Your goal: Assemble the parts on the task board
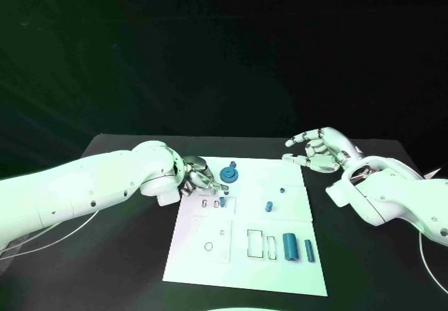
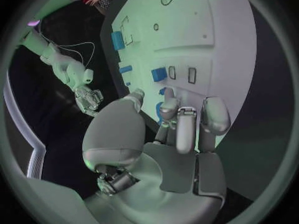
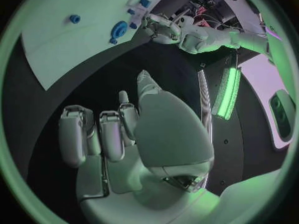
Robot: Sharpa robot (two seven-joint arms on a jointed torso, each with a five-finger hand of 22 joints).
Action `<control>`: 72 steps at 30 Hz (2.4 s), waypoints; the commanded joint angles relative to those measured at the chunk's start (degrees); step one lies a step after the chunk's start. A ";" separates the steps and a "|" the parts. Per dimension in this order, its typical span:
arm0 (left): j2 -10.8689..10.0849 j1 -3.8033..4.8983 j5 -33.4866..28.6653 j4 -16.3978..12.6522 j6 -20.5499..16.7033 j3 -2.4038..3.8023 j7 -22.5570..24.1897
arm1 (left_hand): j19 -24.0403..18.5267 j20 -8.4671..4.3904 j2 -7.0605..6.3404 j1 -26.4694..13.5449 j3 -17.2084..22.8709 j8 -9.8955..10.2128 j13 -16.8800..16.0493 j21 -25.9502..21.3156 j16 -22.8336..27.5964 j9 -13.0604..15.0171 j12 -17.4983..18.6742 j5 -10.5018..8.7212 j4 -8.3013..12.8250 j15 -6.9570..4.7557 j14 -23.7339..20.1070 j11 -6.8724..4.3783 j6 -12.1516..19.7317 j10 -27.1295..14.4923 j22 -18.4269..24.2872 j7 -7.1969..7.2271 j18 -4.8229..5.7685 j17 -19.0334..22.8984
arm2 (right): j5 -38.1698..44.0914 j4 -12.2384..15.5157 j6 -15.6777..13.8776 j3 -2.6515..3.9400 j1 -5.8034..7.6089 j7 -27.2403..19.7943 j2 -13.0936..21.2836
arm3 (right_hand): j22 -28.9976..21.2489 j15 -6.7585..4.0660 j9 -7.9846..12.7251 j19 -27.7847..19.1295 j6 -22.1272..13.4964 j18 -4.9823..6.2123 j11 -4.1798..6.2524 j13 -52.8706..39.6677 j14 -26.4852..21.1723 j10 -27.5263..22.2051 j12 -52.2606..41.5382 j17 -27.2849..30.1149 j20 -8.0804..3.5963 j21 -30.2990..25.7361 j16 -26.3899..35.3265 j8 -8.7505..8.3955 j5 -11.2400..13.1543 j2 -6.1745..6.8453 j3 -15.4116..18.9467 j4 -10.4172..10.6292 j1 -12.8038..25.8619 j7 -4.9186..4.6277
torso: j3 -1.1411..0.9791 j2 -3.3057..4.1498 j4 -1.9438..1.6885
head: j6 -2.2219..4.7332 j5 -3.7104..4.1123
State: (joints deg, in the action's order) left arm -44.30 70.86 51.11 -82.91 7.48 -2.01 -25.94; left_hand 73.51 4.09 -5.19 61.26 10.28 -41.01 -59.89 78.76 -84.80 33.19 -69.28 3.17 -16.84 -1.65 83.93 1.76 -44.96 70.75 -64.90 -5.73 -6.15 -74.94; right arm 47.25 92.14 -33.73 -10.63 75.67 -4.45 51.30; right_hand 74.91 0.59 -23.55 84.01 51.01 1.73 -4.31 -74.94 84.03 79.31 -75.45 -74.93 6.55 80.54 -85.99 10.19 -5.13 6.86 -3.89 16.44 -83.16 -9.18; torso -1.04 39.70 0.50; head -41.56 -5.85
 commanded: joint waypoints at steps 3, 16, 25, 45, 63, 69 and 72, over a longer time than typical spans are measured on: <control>0.97 0.10 1.85 0.45 3.54 -0.06 -2.57 | 0.09 0.25 0.55 -0.16 -0.24 -0.15 -0.08 0.16 -0.10 0.08 -0.06 -0.19 -0.01 -0.22 3.51 -0.07 0.34 -0.28 0.06 -0.13 1.00 -6.79 | 0.58 -0.23 0.18 0.04 0.09 0.84 -0.21 | 10.47 -0.44 0.06 0.46 -0.46 0.58 -0.03 -1.79 3.86 -0.45 0.27 -6.95 -0.26 -0.32 0.32 0.17 -0.30 0.30 0.11 0.01 0.07 0.01 | -0.01 -0.02 -0.10 | -0.17 -0.24; 2.14 0.09 1.20 0.55 4.64 -0.28 -2.92 | 0.17 0.33 1.33 0.71 -0.45 -0.60 -0.94 0.38 -0.30 0.36 -0.88 -0.13 0.12 -0.21 3.56 -0.12 0.06 0.08 -0.33 -0.05 1.05 -7.05 | 4.26 -0.37 0.26 0.04 0.15 1.87 -0.59 | 10.30 -0.43 0.07 0.26 -0.52 0.66 -0.04 -1.40 3.70 -0.81 0.72 -6.39 -0.26 -0.69 0.64 0.20 -0.46 0.32 0.13 0.06 0.15 -0.01 | 0.15 0.06 -0.04 | -0.32 -0.03; 2.42 0.09 1.05 0.58 4.94 -0.26 -2.95 | 0.10 0.35 1.57 1.55 -0.61 -0.84 -1.06 0.44 -0.36 0.54 -1.08 -0.13 0.18 -0.23 3.56 -0.17 -0.03 0.04 -0.39 0.02 1.04 -7.11 | 5.79 -0.51 0.55 0.04 0.15 2.40 -0.84 | 10.21 -0.42 0.07 0.17 -0.53 0.70 -0.04 -1.36 3.67 -0.85 0.77 -6.30 -0.26 -0.88 0.70 0.21 -0.48 0.33 0.13 0.07 0.17 -0.01 | 0.14 0.04 -0.06 | -0.57 -0.06; 3.26 0.08 0.57 1.40 5.48 -0.34 -2.97 | -0.10 0.37 3.09 6.72 -0.25 -1.00 -0.90 0.73 -0.54 0.89 -1.32 -0.14 0.32 -0.25 3.56 -0.21 0.24 -0.38 -0.79 0.04 1.05 -7.24 | 7.01 -0.63 0.96 0.03 0.12 3.01 -1.38 | 10.08 -0.44 0.06 0.02 -0.54 0.77 -0.01 -0.91 3.57 -1.23 1.29 -5.99 -0.26 -1.20 0.93 0.35 -0.60 -0.02 -0.03 0.12 0.25 0.02 | 0.14 0.04 -0.06 | -0.73 -0.16; 2.78 0.07 -2.77 1.33 6.31 -0.33 -2.75 | -0.56 0.03 4.93 17.06 8.12 -1.80 0.04 0.85 -0.79 1.93 -0.95 -0.10 0.67 -0.91 3.60 -1.10 -0.52 -0.67 -0.97 0.95 1.01 -7.46 | 6.05 -1.06 1.71 0.03 0.07 3.54 -1.61 | 9.99 -0.46 0.07 -0.06 -0.60 0.80 0.00 -0.78 3.52 -1.29 1.44 -5.84 -0.27 -1.41 1.07 0.45 -0.53 -0.47 -0.21 0.16 0.42 0.02 | 0.12 0.02 -0.03 | -0.98 -0.29; 2.22 0.07 -3.93 1.03 6.04 -0.26 -2.77 | -0.55 -0.29 3.47 17.15 18.50 -3.29 0.89 0.94 -1.01 4.35 -0.38 -0.09 1.23 -1.13 3.69 -1.31 0.63 -0.89 -1.24 1.06 1.04 -7.76 | 5.70 -1.48 1.51 0.03 0.07 4.04 -1.69 | 9.92 -0.47 0.08 -0.14 -0.62 0.84 0.01 -0.83 3.55 -1.24 1.39 -5.96 -0.28 -1.57 1.01 0.48 -0.52 -0.60 -0.26 0.15 0.46 0.03 | 0.11 0.01 -0.14 | -0.93 -0.38; 1.99 0.07 -4.42 0.86 6.07 -0.23 -2.80 | -0.62 -0.27 1.44 14.94 25.63 -3.89 1.23 0.94 -1.07 5.60 -0.25 -0.20 2.75 -1.02 3.70 -1.21 0.99 -0.83 -1.30 0.93 1.02 -7.81 | 5.57 -1.65 1.44 0.03 0.07 4.15 -1.71 | 9.89 -0.47 0.08 -0.17 -0.62 0.85 0.01 -0.85 3.55 -1.22 1.37 -5.93 -0.28 -1.63 1.03 0.48 -0.54 -0.63 -0.28 0.14 0.46 0.03 | 0.11 0.03 -0.07 | -0.97 -0.61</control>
State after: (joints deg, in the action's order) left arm -42.33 70.89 48.42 -81.80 12.66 -2.29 -28.88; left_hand 73.07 4.09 -3.16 76.42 30.41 -44.75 -58.67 79.34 -85.66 38.56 -69.71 2.85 -18.93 -2.47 83.95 0.73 -44.34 69.71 -66.17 -4.72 -6.17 -74.91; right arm 53.02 90.54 -32.95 -10.62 75.77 -0.52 49.65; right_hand 74.91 0.61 -23.55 84.00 50.62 1.73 -4.40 -74.94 84.03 78.40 -74.32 -74.91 6.56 79.21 -85.21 10.41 -5.45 6.56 -3.90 16.44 -82.86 -9.14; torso -0.93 39.70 0.41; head -42.51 -6.31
